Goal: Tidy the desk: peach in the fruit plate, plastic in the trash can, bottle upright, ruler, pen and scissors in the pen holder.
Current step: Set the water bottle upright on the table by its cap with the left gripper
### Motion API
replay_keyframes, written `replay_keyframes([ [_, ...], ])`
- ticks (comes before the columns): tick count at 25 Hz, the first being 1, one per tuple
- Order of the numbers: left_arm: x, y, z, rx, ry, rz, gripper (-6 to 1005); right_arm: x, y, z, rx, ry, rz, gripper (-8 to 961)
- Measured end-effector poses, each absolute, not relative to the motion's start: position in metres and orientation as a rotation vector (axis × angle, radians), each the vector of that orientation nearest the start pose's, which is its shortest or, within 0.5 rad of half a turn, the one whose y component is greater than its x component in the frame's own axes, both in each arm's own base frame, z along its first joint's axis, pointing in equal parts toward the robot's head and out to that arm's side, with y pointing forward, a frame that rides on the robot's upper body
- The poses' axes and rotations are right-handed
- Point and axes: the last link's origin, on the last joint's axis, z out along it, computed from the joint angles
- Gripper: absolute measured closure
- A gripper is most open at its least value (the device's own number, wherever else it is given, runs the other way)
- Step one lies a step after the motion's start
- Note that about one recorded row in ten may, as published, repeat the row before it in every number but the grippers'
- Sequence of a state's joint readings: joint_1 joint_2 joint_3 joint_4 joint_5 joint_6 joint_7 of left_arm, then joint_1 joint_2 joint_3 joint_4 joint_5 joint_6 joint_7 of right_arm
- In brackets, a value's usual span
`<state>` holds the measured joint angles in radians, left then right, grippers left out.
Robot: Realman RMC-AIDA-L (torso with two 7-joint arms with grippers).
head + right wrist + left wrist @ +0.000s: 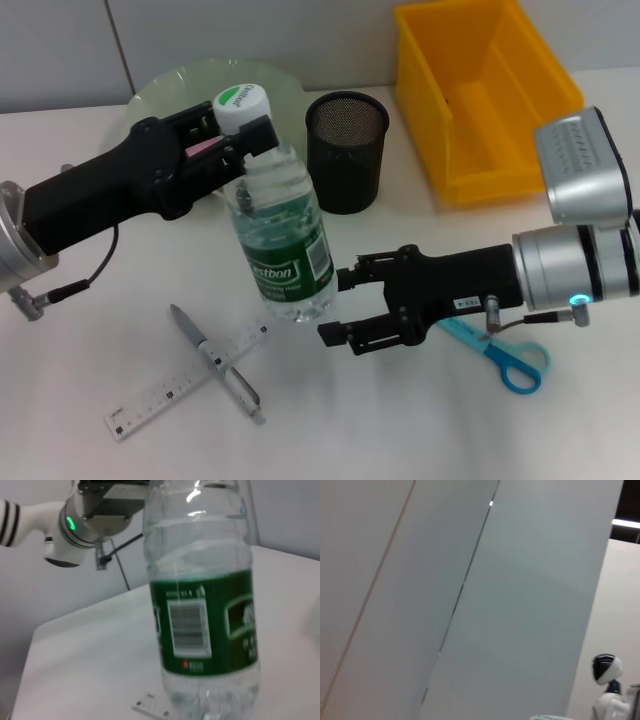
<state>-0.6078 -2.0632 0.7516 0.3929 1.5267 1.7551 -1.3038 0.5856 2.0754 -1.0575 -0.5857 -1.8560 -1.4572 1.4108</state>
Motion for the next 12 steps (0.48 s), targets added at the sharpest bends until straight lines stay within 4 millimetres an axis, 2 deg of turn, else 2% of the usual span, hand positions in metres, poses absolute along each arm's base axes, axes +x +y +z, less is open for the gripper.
replay_keyframes([
  [3, -0.212, 0.331, 0.009, -2.514, -0.557, -1.411, 495, 0.242, 0.325, -0.048, -2.911, 0.594, 0.59, 186],
  [5, -0.216, 0.332, 0.01, -2.497, -0.551, -1.394, 493, 0.245, 0.324, -0.046, -2.898, 0.591, 0.593, 186],
  [10, -0.243, 0.336, 0.015, -2.354, -0.519, -1.253, 488, 0.255, 0.322, -0.038, -2.824, 0.566, 0.636, 186],
  [12, -0.247, 0.337, 0.016, -2.338, -0.51, -1.227, 486, 0.256, 0.321, -0.038, -2.817, 0.571, 0.645, 186],
])
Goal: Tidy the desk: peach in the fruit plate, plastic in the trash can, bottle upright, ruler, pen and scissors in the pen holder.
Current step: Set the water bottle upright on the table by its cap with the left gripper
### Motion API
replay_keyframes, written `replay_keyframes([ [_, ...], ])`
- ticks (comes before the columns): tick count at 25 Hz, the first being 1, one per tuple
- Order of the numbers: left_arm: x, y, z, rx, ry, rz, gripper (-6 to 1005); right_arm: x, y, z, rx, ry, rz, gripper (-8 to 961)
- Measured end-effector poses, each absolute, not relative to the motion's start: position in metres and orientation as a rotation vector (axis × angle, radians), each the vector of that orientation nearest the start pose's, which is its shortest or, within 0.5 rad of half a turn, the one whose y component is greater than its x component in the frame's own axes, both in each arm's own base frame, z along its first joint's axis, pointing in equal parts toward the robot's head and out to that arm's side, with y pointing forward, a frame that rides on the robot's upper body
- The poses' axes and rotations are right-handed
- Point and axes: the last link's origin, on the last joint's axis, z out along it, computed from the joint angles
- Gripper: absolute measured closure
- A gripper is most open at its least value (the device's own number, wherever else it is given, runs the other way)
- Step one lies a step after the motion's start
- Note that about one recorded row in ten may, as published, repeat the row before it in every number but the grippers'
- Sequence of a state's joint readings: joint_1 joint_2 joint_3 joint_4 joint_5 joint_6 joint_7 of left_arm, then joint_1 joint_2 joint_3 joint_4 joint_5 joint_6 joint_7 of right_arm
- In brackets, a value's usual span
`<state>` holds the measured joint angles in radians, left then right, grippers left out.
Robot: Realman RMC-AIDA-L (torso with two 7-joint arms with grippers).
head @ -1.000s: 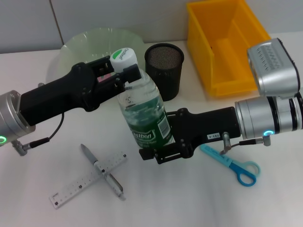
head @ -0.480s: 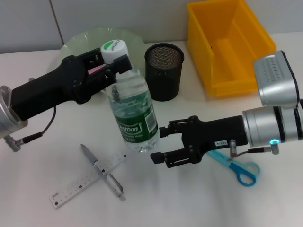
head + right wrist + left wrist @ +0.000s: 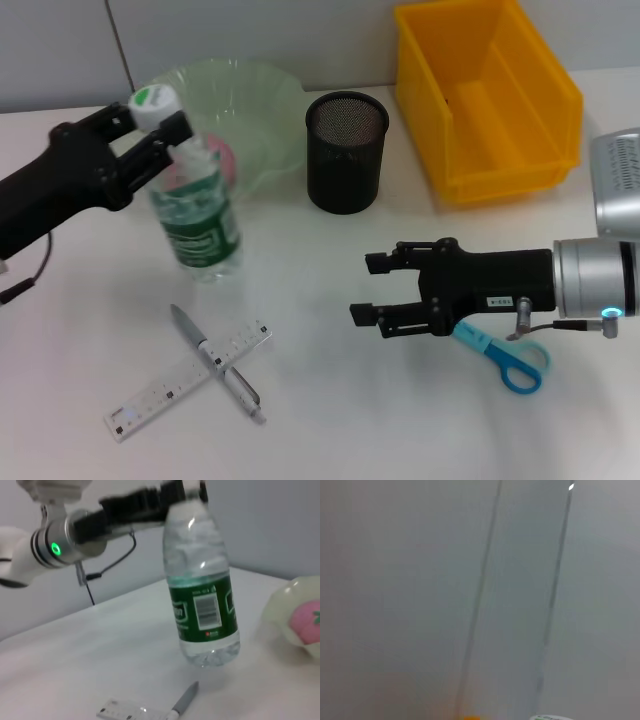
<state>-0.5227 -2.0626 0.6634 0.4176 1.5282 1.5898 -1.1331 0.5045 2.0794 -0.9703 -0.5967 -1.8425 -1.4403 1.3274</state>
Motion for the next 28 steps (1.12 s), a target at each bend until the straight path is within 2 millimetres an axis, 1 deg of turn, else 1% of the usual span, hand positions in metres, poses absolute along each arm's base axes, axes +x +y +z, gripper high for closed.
replay_keyframes([
  [1, -0.255, 0.338, 0.015, -2.308, -0.491, -1.168, 485, 0.257, 0.32, -0.038, -2.805, 0.584, 0.663, 186],
  [2, -0.255, 0.338, 0.015, -2.308, -0.491, -1.168, 484, 0.257, 0.32, -0.038, -2.805, 0.584, 0.663, 186],
  [5, -0.265, 0.339, 0.014, -2.262, -0.467, -1.095, 481, 0.259, 0.318, -0.038, -2.793, 0.589, 0.678, 186],
  [6, -0.271, 0.34, 0.015, -2.216, -0.453, -1.068, 480, 0.261, 0.317, -0.038, -2.788, 0.59, 0.68, 186],
  [7, -0.271, 0.34, 0.015, -2.216, -0.453, -1.068, 479, 0.261, 0.317, -0.038, -2.788, 0.59, 0.68, 186],
  [11, -0.279, 0.341, 0.013, -2.128, -0.449, -1.039, 474, 0.262, 0.317, -0.039, -2.768, 0.587, 0.7, 186],
  [20, -0.285, 0.343, 0.005, -2.075, -0.452, -0.994, 465, 0.265, 0.314, -0.044, -2.762, 0.526, 0.701, 187],
  [28, -0.286, 0.344, -0.002, -2.069, -0.463, -0.973, 456, 0.268, 0.312, -0.045, -2.709, 0.478, 0.738, 187],
])
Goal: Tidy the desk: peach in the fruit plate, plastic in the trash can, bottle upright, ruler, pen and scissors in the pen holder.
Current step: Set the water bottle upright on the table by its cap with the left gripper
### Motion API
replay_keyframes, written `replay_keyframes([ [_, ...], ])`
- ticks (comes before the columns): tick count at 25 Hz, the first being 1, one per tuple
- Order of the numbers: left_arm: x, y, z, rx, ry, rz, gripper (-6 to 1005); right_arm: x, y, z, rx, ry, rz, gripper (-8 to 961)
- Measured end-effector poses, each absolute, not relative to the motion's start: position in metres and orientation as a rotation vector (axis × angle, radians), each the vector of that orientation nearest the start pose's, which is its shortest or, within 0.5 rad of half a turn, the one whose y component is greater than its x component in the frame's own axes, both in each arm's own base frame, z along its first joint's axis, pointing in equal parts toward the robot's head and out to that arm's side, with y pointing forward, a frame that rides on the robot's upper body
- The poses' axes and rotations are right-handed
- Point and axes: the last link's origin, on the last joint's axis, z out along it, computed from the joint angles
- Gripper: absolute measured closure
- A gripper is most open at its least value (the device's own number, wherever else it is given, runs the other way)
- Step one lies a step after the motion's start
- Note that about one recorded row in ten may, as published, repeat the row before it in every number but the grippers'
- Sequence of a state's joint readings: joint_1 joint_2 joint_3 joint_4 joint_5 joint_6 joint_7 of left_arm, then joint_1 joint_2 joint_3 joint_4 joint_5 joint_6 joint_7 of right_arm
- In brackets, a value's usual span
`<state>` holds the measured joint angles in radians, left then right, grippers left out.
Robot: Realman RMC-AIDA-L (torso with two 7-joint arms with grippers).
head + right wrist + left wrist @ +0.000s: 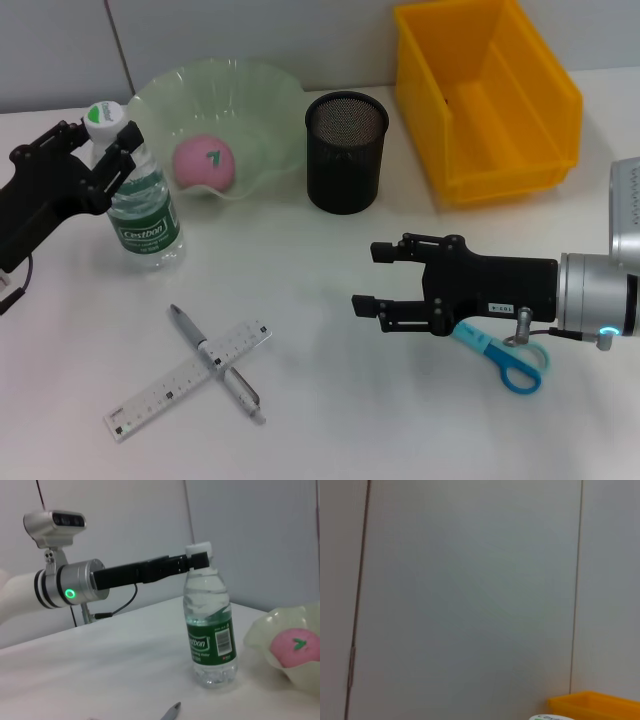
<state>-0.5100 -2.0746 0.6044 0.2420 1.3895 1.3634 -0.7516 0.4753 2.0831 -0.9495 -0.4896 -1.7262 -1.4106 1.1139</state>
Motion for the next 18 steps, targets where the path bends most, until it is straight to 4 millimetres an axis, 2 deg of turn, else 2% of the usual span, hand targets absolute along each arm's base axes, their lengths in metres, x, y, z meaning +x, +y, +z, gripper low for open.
replay_keyframes([
  [18, -0.2863, 0.3511, -0.0077, -2.049, -0.515, -0.95, 437, 0.2702, 0.313, -0.0463, -2.7, 0.49, 0.723, 186],
])
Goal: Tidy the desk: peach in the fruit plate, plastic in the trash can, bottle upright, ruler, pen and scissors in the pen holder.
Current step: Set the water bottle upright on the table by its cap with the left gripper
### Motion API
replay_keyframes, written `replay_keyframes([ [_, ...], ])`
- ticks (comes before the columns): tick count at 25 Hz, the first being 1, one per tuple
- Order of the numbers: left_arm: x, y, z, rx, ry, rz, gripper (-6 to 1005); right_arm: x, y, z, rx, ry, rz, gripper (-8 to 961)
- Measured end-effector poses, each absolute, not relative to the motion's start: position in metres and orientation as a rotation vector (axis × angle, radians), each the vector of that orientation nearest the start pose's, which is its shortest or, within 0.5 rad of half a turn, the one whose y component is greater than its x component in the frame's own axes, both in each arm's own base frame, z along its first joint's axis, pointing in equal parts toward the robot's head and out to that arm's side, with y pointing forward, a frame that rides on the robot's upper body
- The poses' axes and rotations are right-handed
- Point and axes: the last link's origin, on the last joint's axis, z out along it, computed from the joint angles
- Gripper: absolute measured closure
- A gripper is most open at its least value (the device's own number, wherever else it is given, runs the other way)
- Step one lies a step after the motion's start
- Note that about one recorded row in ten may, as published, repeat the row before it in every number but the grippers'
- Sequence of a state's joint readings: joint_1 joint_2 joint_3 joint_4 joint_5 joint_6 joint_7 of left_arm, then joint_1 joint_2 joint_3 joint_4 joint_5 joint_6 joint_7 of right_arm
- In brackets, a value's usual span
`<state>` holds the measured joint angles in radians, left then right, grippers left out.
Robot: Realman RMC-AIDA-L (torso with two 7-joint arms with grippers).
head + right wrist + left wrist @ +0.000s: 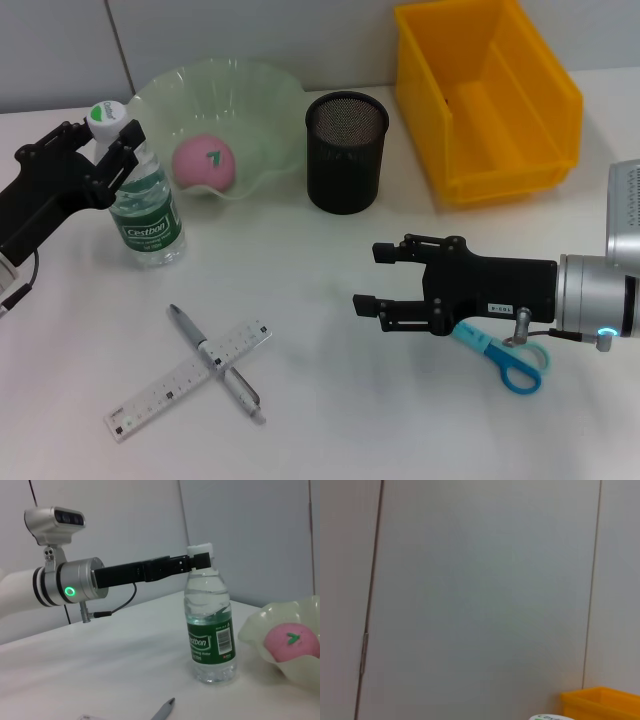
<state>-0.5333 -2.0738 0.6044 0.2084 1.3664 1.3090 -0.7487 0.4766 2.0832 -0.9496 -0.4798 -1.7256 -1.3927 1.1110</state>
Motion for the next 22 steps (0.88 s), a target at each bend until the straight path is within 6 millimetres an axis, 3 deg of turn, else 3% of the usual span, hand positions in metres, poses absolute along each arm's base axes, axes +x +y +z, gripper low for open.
replay_keyframes([
  [22, -0.2873, 0.3519, -0.0076, -2.042, -0.523, -0.945, 414, 0.2687, 0.3145, -0.0463, -2.701, 0.484, 0.723, 186],
])
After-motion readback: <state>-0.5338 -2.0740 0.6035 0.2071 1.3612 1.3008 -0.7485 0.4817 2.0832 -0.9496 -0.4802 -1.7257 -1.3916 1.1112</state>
